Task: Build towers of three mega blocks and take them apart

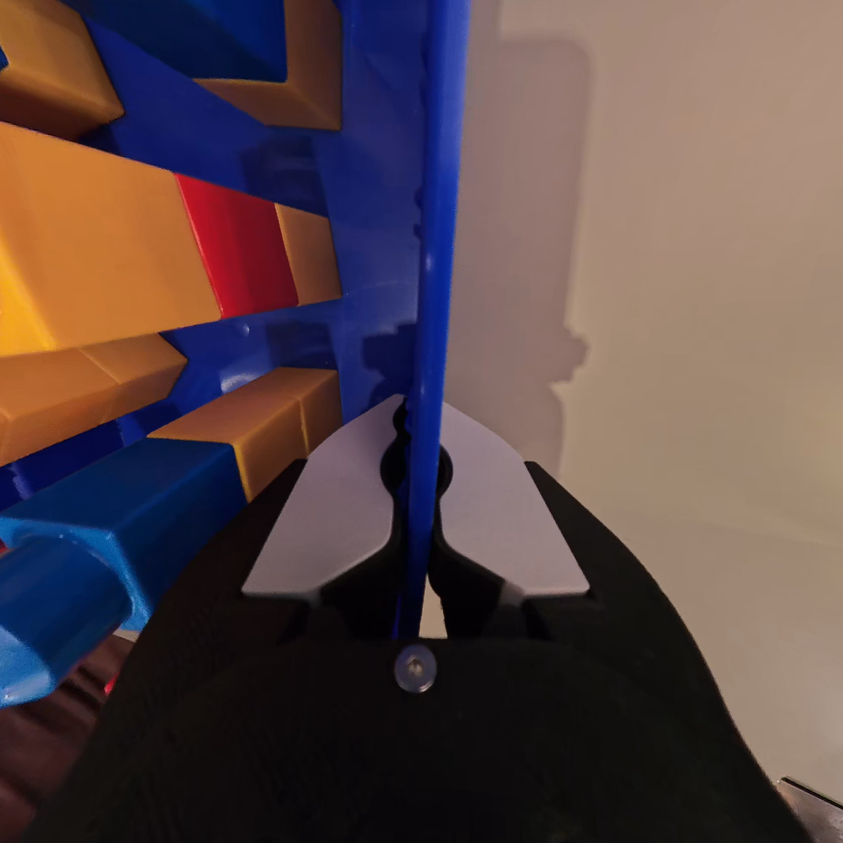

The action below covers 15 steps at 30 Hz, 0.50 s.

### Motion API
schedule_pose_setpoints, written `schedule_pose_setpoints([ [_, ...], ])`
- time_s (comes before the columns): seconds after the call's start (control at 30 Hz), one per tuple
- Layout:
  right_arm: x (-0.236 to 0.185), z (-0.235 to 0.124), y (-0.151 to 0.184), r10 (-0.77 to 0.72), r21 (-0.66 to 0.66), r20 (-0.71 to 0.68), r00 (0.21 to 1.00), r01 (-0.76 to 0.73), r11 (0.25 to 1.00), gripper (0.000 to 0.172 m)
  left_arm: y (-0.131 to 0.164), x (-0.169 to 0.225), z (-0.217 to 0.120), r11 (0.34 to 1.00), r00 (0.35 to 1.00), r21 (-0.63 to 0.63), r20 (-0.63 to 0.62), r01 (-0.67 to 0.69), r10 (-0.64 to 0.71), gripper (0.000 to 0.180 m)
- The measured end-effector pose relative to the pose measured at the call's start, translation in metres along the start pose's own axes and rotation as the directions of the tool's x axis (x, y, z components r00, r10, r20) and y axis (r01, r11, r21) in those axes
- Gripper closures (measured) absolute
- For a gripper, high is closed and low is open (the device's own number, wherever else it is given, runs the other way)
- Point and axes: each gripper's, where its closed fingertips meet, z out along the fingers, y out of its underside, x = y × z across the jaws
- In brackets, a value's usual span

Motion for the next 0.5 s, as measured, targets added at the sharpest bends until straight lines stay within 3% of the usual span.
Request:
schedule_pose_setpoints([
  [0.3,-0.007,-0.018,-0.004,0.017,0.029,0.028,0.999,-0.018,0.999,0.166,0.034,-0.003,0.001,0.997,0.999,-0.071,-0.029,0.02,-0.022,0.119],
  [0.5,-0.026,-0.059,-0.018,-0.009,0.042,0.011,1.0,0.009,0.999,0.166,0.058,-0.001,0.003,0.992,0.995,-0.114,-0.077,0.059,-0.068,0.117],
])
